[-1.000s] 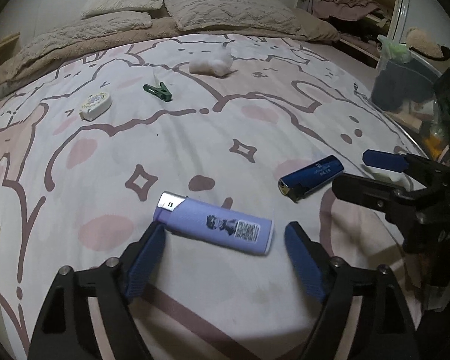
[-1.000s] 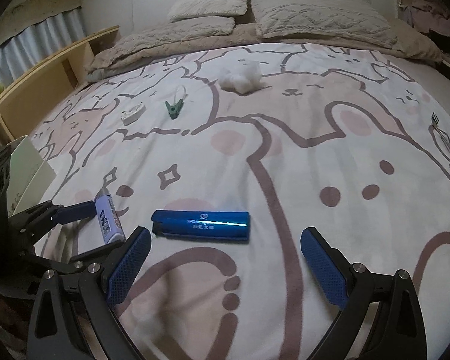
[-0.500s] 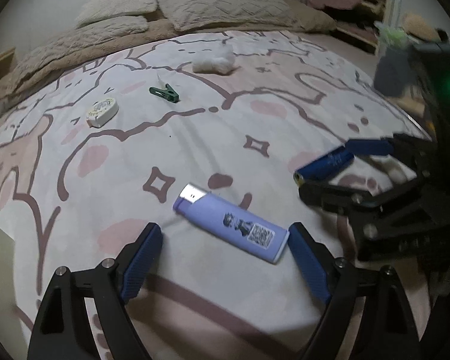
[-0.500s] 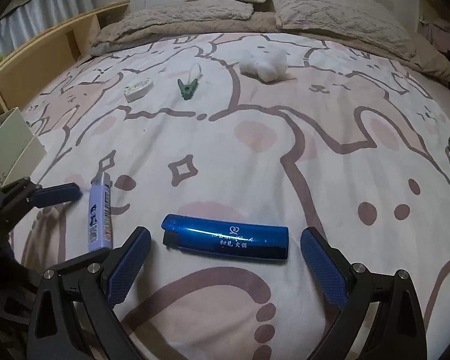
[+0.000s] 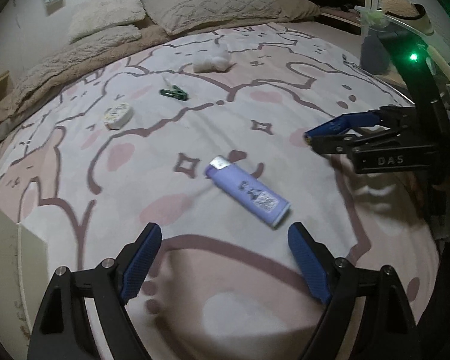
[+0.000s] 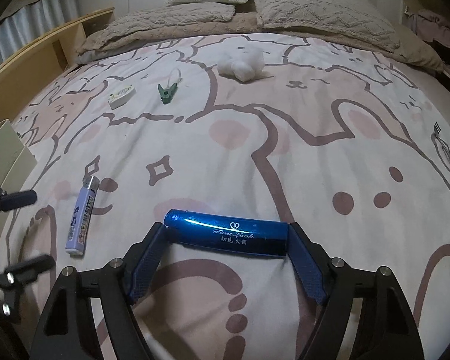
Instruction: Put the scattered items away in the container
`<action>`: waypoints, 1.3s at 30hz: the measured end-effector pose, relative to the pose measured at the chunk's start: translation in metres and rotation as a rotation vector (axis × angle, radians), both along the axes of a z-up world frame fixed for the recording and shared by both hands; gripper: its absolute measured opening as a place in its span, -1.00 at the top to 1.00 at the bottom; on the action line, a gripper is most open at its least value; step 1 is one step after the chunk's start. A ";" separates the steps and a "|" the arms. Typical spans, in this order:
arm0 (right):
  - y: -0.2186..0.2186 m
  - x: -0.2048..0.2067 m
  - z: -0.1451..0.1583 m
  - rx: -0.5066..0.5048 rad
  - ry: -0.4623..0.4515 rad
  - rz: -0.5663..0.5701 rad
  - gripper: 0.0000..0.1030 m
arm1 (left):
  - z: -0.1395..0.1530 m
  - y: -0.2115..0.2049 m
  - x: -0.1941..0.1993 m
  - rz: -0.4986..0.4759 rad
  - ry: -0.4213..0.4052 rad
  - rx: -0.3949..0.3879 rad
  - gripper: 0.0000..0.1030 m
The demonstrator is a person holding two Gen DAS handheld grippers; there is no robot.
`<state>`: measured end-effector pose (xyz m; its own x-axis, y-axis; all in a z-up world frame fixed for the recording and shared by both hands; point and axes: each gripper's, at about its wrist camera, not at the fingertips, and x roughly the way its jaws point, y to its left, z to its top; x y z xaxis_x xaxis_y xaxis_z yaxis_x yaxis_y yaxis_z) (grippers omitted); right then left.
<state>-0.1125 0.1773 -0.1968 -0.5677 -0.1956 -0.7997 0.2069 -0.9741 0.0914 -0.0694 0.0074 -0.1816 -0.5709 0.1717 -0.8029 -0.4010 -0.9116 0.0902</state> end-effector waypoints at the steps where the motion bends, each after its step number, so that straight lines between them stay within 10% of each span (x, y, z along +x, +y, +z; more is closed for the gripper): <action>1: 0.002 0.001 0.000 0.001 -0.003 0.001 -0.57 | -0.001 -0.003 -0.001 0.012 -0.002 -0.004 -0.68; 29: 0.014 0.011 -0.003 0.017 -0.019 -0.011 -0.70 | -0.023 0.022 -0.037 0.022 -0.049 0.087 -0.83; 39: 0.013 0.010 -0.004 0.011 -0.024 -0.021 -0.69 | -0.018 0.017 -0.043 0.043 -0.106 0.271 -0.89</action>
<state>-0.1028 0.1905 -0.2009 -0.5520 -0.1754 -0.8152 0.1844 -0.9791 0.0858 -0.1124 0.0239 -0.1994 -0.4975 0.3657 -0.7866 -0.3561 -0.9130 -0.1993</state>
